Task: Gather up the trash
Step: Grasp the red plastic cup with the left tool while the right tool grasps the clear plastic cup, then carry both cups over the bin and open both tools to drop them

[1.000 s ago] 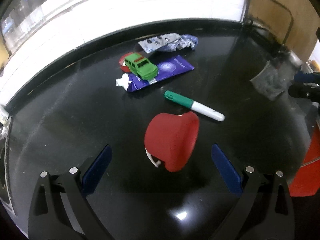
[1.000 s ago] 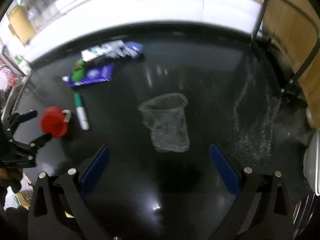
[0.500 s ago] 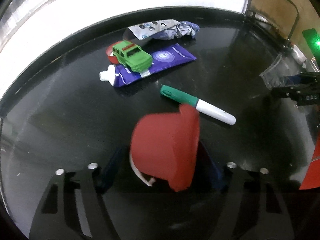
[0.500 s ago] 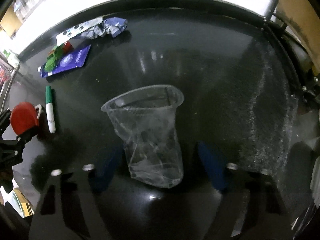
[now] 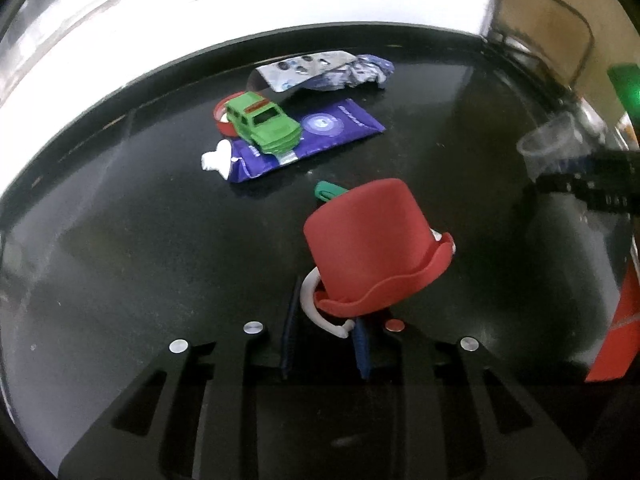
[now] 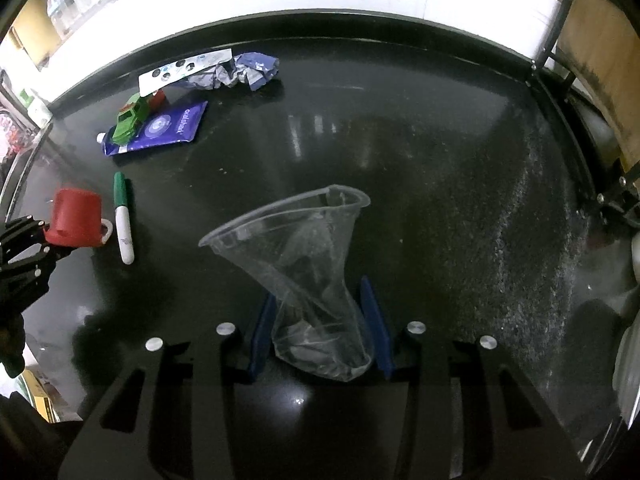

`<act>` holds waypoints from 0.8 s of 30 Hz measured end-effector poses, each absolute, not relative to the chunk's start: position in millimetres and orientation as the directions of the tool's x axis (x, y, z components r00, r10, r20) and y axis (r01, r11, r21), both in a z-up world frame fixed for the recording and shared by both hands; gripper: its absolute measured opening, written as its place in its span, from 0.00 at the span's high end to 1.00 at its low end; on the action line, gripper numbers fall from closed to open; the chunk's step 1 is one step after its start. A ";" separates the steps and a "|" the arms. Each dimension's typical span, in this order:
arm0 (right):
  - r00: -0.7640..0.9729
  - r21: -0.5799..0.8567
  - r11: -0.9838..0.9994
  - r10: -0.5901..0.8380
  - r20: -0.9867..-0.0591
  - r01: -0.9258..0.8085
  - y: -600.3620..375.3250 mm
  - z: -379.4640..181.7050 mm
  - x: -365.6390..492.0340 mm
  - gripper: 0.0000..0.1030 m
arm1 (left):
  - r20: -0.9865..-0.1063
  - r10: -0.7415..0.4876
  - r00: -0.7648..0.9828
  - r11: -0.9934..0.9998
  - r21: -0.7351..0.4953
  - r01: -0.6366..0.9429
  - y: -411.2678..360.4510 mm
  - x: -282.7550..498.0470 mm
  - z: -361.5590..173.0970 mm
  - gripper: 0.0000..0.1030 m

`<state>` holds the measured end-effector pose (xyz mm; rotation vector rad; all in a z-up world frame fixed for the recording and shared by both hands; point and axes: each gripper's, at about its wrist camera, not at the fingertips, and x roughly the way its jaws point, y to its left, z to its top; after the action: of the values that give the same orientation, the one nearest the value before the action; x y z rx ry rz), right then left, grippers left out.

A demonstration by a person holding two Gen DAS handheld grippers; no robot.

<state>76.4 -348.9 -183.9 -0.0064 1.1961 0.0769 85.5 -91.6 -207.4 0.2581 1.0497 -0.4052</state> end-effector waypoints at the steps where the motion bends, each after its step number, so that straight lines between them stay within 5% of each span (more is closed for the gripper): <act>1: 0.366 0.039 0.998 0.057 -0.929 -0.059 -350.2 -182.8 75.7 0.59 | -0.876 -0.209 0.435 0.890 0.014 0.455 -92.1 83.2 -206.4 0.76; 8: 0.385 0.044 0.997 0.063 -0.921 -0.057 -352.5 -174.8 73.0 0.59 | -0.860 -0.234 0.454 0.899 -0.013 0.439 -84.6 80.0 -196.0 0.86; 24: 0.453 0.068 0.989 0.121 -0.883 -0.132 -325.3 -124.8 63.7 0.59 | -0.827 -0.204 0.525 0.932 -0.001 0.362 -67.0 60.1 -151.0 0.86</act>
<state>63.7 -325.3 -124.8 -0.0106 1.0892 0.1559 60.1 -67.0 -151.0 0.1792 0.9616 -0.3407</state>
